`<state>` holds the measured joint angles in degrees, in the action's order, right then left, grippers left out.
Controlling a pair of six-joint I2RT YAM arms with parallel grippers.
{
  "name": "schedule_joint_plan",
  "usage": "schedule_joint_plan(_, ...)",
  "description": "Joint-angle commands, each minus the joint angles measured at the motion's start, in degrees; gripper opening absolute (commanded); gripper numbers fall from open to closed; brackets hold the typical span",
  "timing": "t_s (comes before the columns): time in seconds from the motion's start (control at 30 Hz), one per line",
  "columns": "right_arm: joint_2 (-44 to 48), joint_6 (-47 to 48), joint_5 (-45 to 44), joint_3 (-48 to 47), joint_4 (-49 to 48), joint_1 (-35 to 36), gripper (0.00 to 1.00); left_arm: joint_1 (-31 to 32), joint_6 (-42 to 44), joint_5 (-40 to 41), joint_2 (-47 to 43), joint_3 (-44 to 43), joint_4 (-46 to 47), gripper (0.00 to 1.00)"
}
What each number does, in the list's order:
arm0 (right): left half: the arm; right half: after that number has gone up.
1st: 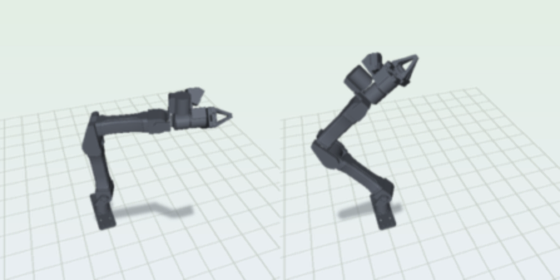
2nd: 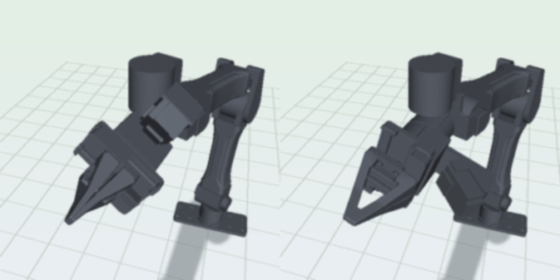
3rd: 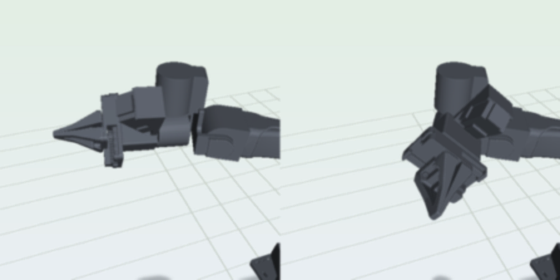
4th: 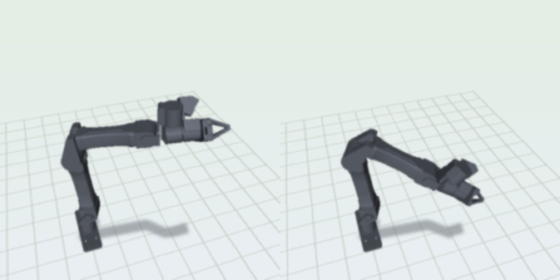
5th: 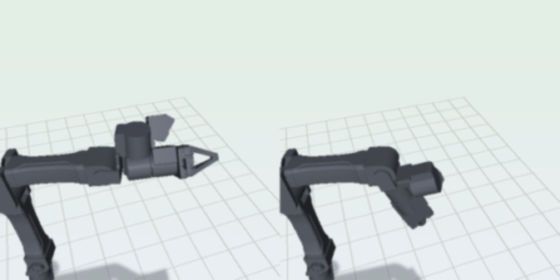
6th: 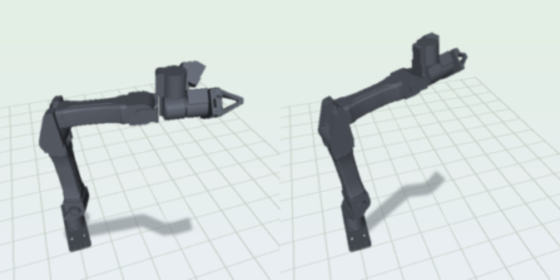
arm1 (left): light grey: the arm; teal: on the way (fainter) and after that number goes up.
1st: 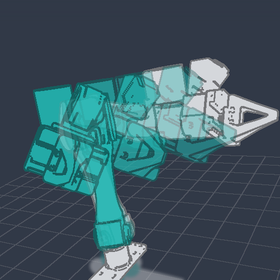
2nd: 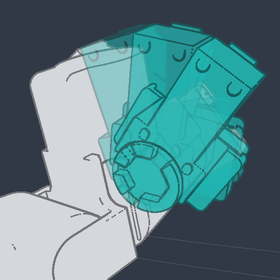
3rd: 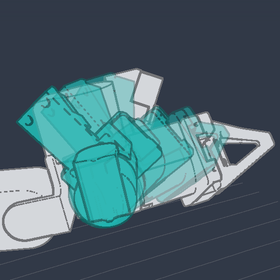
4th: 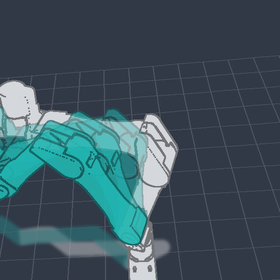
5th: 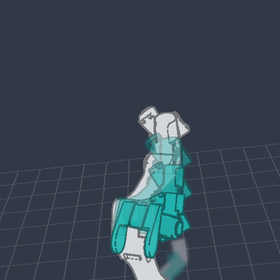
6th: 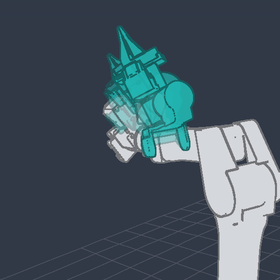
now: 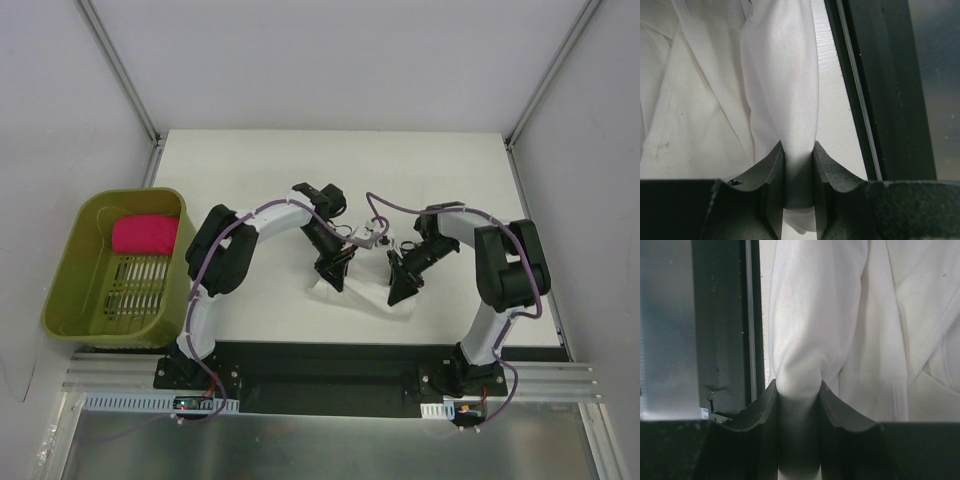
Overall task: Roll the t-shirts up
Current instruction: Roll the T-shirt to the center of the board.
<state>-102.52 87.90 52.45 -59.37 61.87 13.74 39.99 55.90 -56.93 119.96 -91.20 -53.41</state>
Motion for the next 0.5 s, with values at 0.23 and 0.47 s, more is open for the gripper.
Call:
schedule_joint_plan(0.23,-4.1,-0.5,-3.1,-3.7,13.9,-2.2,0.09,-4.8,-9.0,0.8,10.0,-10.1,-8.5,0.06)
schedule_joint_plan(0.47,-2.9,-6.9,-4.3,-3.2,9.2,-0.7,0.10,-5.5,-17.6,5.8,12.1,-11.5,-1.8,0.14)
